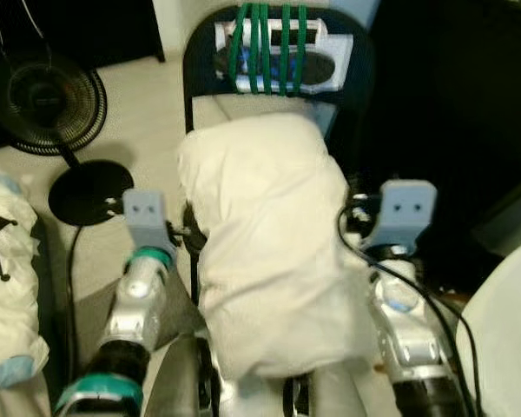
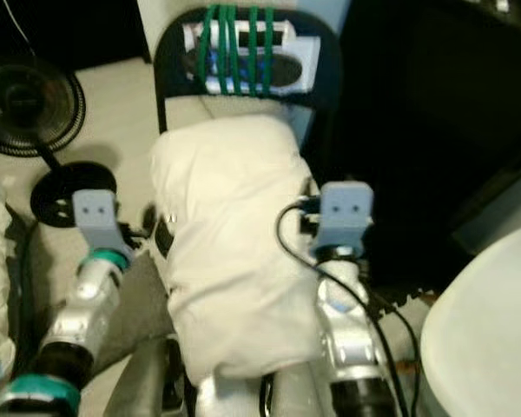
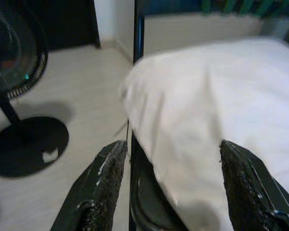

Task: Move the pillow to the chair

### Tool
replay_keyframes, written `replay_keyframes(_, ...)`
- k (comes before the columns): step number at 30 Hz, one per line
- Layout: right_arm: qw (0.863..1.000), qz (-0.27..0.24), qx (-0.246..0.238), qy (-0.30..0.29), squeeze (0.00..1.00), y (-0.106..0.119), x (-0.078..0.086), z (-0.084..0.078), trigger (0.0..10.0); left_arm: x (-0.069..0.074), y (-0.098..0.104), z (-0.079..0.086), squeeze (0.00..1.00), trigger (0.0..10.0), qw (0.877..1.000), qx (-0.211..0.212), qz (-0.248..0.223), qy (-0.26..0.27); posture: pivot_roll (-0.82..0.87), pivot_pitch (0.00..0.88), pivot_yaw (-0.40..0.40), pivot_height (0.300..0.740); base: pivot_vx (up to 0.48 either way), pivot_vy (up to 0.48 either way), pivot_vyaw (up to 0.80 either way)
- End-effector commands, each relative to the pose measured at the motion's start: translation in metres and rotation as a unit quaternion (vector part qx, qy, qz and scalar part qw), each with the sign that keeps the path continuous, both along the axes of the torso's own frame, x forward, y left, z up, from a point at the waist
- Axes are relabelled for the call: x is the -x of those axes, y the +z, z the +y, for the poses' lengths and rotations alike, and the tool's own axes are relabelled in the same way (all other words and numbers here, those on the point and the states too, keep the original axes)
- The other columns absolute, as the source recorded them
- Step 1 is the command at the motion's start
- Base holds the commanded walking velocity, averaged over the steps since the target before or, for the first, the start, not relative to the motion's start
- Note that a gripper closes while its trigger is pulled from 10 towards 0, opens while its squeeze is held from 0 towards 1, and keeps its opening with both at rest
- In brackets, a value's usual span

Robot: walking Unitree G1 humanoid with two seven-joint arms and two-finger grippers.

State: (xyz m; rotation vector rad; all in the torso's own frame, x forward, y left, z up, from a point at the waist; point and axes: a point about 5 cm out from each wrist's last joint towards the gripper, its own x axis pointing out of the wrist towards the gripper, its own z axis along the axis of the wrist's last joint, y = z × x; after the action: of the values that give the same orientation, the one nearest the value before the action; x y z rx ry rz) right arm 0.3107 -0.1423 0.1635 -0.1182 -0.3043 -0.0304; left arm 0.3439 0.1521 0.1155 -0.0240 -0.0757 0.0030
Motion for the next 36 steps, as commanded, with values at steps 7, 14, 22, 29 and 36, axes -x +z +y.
replay_keyframes(7, 0.995, 0.081, -0.014, 0.051, 0.0, -0.029, 0.004, 0.021, 10.0, 0.017, -0.003, -0.023, 0.0, 10.0, 0.998, -0.048, -0.013, -0.033, 0.0, 0.061, -0.003, 0.632, 0.0, 0.0, 0.0)
replay_keyframes(14, 0.991, 0.123, -0.025, 0.052, 0.0, -0.043, 0.008, 0.02, 10.0, 0.021, 0.003, -0.015, 0.0, 10.0, 0.998, -0.053, -0.011, -0.025, 0.01, 0.063, -0.004, 0.652, 0.0, 0.0, 0.0)
replay_keyframes(22, 0.988, 0.144, -0.032, 0.043, 0.0, -0.049, 0.012, 0.015, 10.0, 0.025, 0.008, -0.021, 0.0, 10.0, 0.999, -0.045, -0.007, -0.027, 0.01, 0.064, -0.001, 0.682, 0.0, 0.0, 0.0)
replay_keyframes(29, 0.987, 0.153, -0.038, 0.034, 0.0, -0.049, 0.012, 0.011, 10.0, 0.03, 0.009, -0.031, 0.0, 10.0, 0.998, -0.043, 0.0, -0.045, 0.01, 0.064, -0.001, 0.712, 0.0, 0.0, 0.0)
replay_keyframes(36, 0.985, 0.163, -0.055, 0.034, 0.0, -0.052, 0.012, 0.015, 10.0, 0.03, 0.013, -0.034, 0.0, 10.0, 0.998, -0.033, -0.002, -0.049, 0.01, 0.071, 0.017, 0.737, 0.0, 0.0, 0.0)
